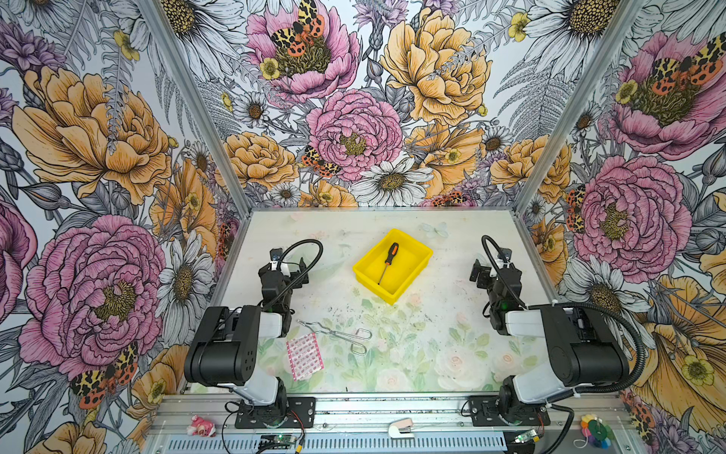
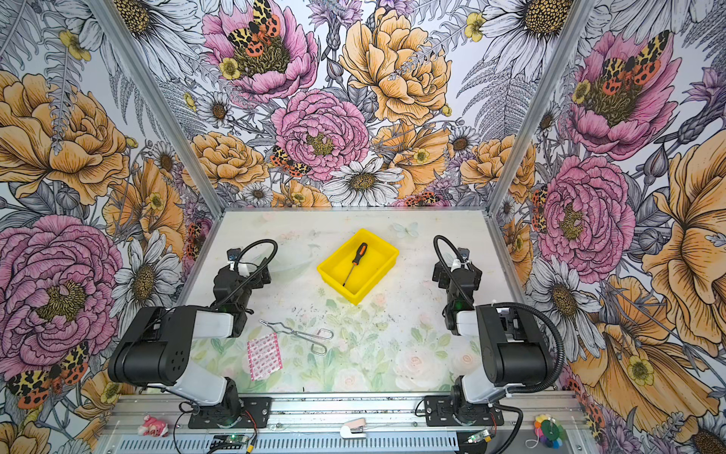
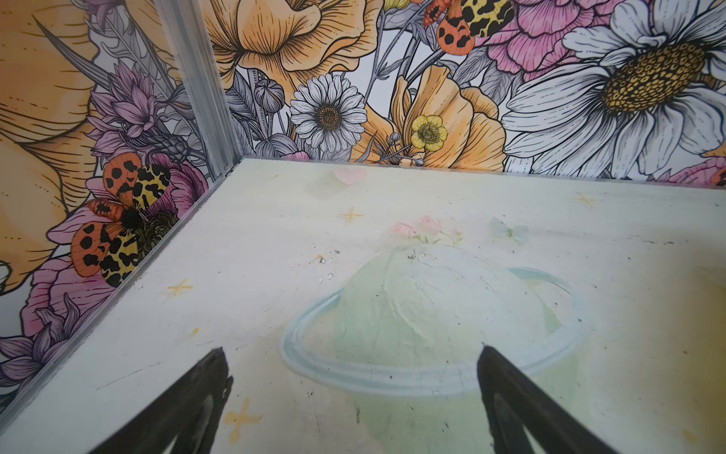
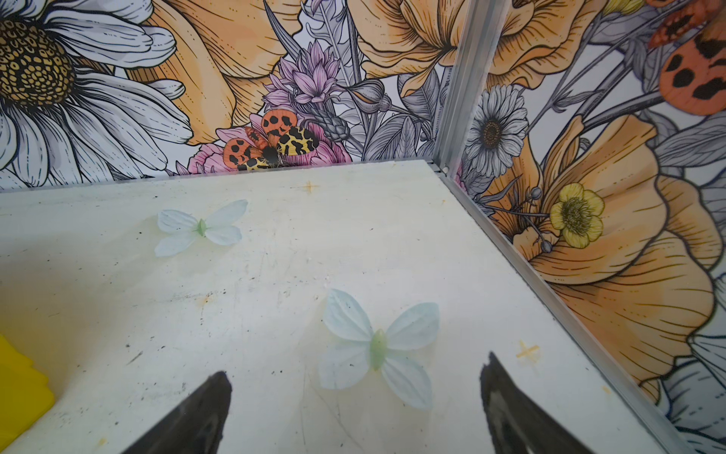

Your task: Put the screwdriver in the bin

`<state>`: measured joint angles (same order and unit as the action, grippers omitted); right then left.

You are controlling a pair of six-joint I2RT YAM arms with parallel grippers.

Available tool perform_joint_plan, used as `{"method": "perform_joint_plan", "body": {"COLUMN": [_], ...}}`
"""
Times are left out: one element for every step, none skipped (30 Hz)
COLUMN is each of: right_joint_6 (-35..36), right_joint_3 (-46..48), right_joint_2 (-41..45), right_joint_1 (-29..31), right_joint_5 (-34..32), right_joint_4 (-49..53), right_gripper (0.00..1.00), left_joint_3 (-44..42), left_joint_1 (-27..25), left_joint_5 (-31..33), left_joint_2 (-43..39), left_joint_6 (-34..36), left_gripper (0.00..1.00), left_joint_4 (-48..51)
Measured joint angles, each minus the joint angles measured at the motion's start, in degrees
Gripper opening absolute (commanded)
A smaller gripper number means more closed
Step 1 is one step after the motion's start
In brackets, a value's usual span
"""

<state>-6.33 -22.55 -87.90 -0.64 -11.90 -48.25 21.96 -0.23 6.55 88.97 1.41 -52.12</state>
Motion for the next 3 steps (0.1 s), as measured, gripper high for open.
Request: {"method": "perform_joint_plan", "body": {"right_joint_6": [0.0,0.0,0.0], "right_joint_3": [0.0,0.0,0.0], "right_joint_2": [0.0,0.0,0.0], "right_joint_1": [0.0,0.0,0.0], "right_joint_5": [0.0,0.0,0.0], "right_joint_4": [-0.1,-0.1,-0.2], "right_gripper": [0.99,0.99,0.99], "left_joint_3": [0.0,0.0,0.0], "left_joint_1": [0.1,0.3,0.4], "left_joint_5": [-0.1,-0.4,-0.6], "left_joint_2": [0.0,0.0,0.0], "left_joint_6": [0.0,0.0,0.0], "left_gripper": [0.99,0.99,0.99], "left_joint_4": [0.0,0.0,0.0]}}
